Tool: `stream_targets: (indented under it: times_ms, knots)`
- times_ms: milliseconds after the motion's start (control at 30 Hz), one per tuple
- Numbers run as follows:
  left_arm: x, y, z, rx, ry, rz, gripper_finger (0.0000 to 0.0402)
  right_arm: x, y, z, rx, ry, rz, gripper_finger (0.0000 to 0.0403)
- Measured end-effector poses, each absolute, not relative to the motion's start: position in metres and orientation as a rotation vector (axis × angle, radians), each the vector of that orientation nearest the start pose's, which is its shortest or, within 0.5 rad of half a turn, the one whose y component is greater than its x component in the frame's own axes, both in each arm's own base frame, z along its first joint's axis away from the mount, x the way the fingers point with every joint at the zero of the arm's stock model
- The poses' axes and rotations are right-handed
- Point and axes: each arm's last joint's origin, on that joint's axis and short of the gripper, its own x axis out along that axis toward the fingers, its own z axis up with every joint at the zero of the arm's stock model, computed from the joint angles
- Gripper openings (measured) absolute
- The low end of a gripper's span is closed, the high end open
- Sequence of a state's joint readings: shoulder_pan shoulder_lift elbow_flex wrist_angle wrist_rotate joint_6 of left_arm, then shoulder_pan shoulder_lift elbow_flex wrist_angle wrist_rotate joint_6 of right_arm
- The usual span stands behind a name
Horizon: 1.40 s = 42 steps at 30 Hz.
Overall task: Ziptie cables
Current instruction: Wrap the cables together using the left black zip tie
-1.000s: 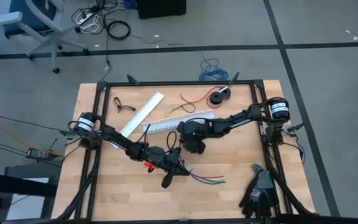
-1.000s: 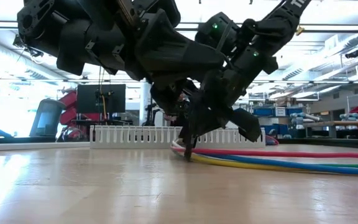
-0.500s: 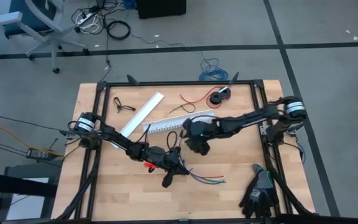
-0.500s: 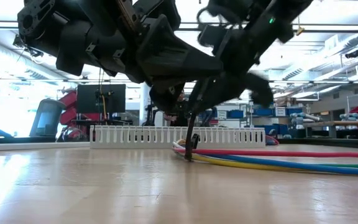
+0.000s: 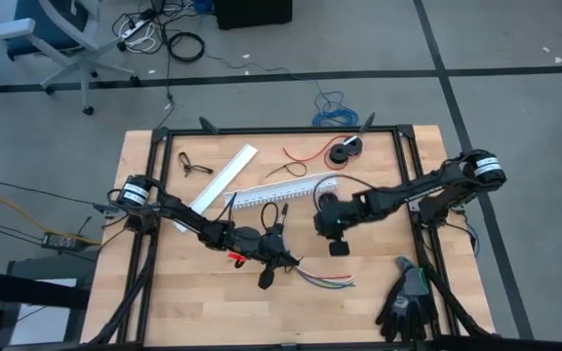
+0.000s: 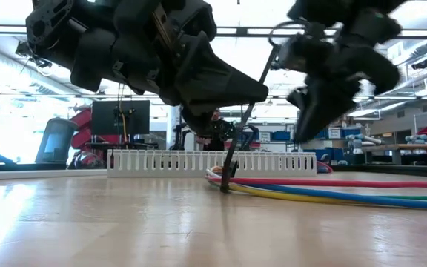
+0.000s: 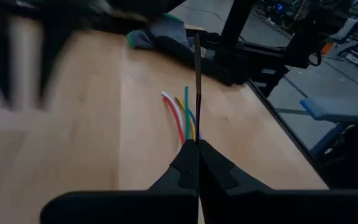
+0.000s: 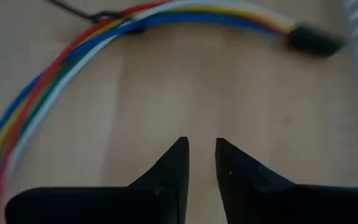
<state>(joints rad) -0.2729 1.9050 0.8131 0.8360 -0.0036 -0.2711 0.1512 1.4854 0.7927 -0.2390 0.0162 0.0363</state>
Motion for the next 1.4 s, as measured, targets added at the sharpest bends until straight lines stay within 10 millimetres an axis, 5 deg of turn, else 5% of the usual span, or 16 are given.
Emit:
stream_targets:
  times_ms: [233,467,733,1033,1400]
  knots:
    - [0.345,-0.091,0.148,-0.186,0.402,-0.165,0.0,0.267,0.071,0.159,0.093,0.706,0.119,0.0036]
    - [0.342,-0.089,0.159,-0.102,0.372,-0.134,0.0,0.277,0.084,0.155,0.16,0.336,0.076,0.0026]
    - [0.344,-0.08,0.16,-0.079,0.354,-0.019,0.0,0.303,0.101,0.13,0.171,0.364,0.09,0.0022]
    - [0.346,-0.074,0.163,-0.058,0.321,0.021,0.0,0.313,0.102,0.13,0.19,0.349,0.039,0.0028]
    - [0.348,-0.073,0.168,-0.009,0.266,0.055,0.0,0.314,0.1,0.13,0.293,0.338,-0.012,0.0102]
